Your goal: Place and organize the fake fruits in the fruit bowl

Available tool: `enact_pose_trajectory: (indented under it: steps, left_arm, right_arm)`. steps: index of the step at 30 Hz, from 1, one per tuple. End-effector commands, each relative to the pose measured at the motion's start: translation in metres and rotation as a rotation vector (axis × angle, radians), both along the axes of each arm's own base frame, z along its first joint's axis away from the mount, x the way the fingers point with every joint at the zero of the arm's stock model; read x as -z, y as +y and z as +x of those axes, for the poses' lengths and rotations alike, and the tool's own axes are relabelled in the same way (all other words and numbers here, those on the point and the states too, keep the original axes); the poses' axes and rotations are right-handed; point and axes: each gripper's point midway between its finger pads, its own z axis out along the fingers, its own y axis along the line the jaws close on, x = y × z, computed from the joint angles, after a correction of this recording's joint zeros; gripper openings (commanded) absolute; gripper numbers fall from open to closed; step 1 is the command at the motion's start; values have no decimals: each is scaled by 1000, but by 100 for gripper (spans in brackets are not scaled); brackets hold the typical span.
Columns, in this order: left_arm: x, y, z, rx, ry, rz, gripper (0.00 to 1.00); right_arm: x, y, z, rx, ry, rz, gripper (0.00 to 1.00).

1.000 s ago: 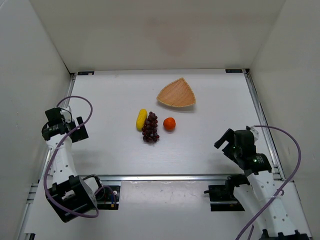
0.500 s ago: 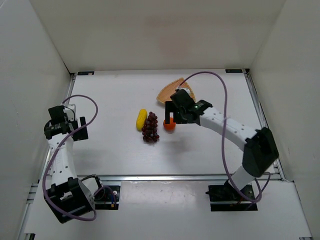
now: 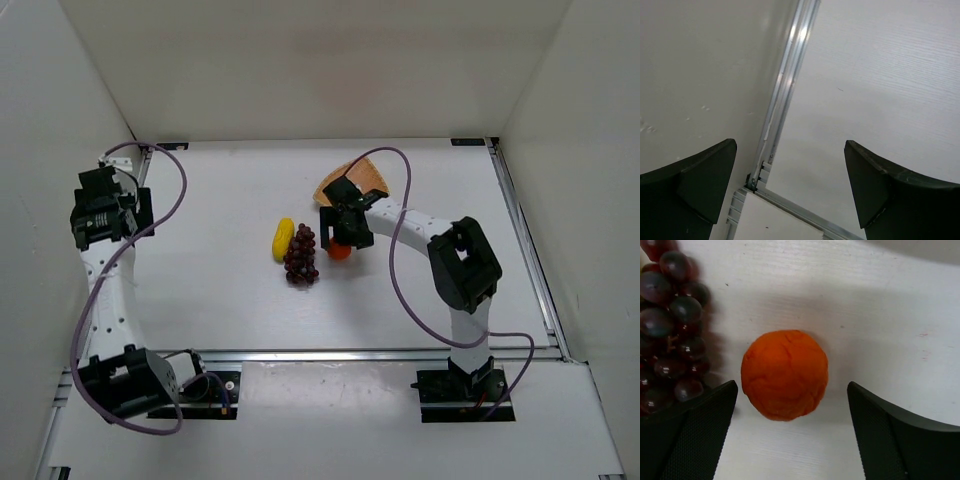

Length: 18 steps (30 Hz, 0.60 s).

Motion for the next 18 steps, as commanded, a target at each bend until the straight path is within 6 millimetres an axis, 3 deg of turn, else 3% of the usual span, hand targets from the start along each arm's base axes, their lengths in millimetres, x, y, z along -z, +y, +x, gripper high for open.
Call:
enact_pose_trajectory:
  steps: [1,5,6,10,11,13,15,17,18]
  left_arm:
    - [18,-22,16,69,53,-107,100]
    - [46,-52,26,154,183,-54,100]
    - [56,-68,28,198,224,-28,100]
    - [73,-118,33,321,265,-22,100]
    - [81,-126,33,339,288,-25,100]
    - [94,-153,35,402,317,-62,100]
    - [107,-170,37,440,362,-85,100]
    - [110,-193,44,498,370,-113,100]
    - [113,-200,45,518,392,-120,100]
  right_arm:
    - [-7,8,9,7,5,42,86]
    - [2,4,6,10,37,39,61]
    - [-3,2,4,9,30,45,52]
    - [-13,-6,-7,-13,22,51,32]
    - [-31,-6,-5,-10,-18,72,30]
    - [-48,-9,-5,-13,-57,84,30]
    - [-82,-14,8,8,-149,109,30]
    - [-116,-24,38,57,-232,134,30]
    - [-121,-25,50,65,-249,137,30]
